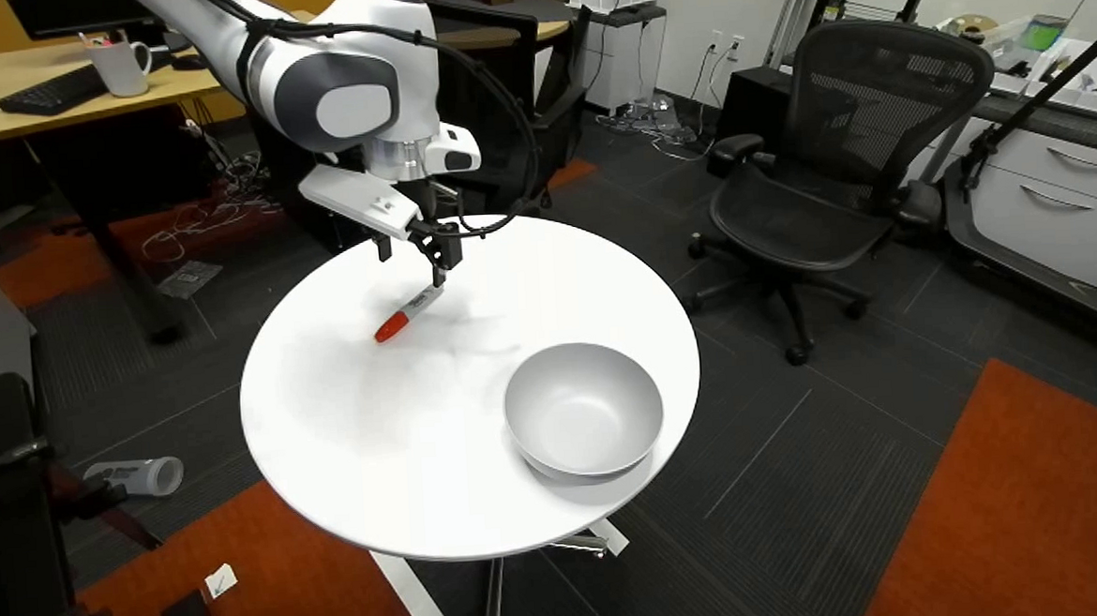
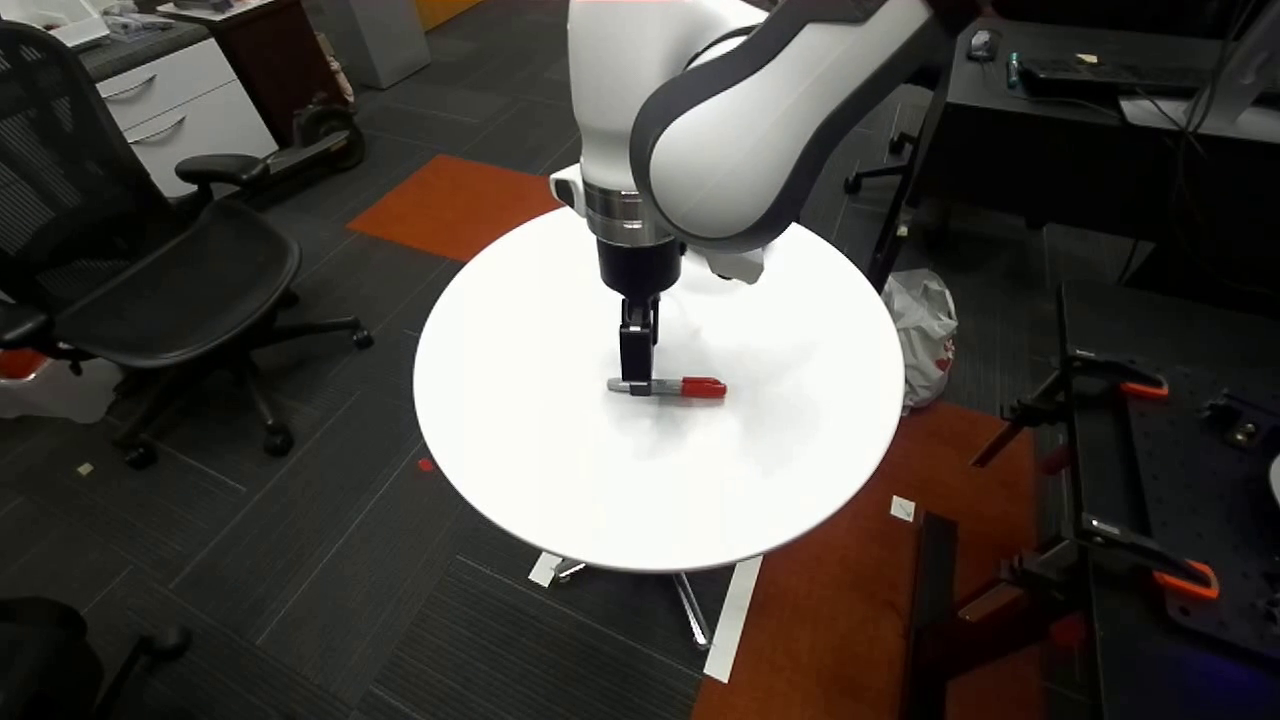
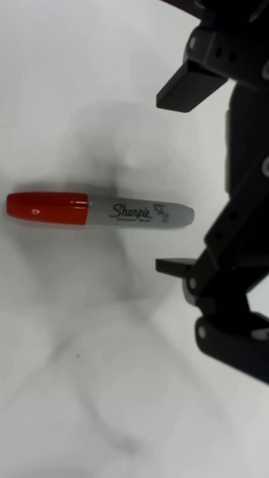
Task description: Remove the marker from the bowl and put it on the table
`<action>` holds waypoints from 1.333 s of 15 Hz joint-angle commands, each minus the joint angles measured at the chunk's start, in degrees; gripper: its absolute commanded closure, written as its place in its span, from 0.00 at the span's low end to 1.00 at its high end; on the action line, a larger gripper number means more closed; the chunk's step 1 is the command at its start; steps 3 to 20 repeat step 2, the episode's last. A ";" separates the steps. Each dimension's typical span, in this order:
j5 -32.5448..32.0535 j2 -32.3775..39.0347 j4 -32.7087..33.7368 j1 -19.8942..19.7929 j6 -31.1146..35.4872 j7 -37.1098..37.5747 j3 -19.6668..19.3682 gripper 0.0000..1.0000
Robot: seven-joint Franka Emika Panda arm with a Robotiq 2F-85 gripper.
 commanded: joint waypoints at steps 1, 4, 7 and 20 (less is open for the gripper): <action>-0.55 0.06 0.10 -0.51 -0.08 0.37 0.55 0.00; -0.55 0.06 0.10 -0.51 -0.08 0.37 0.55 0.00; -0.55 0.06 0.10 -0.51 -0.08 0.37 0.55 0.00; -0.55 0.06 0.10 -0.51 -0.08 0.37 0.55 0.00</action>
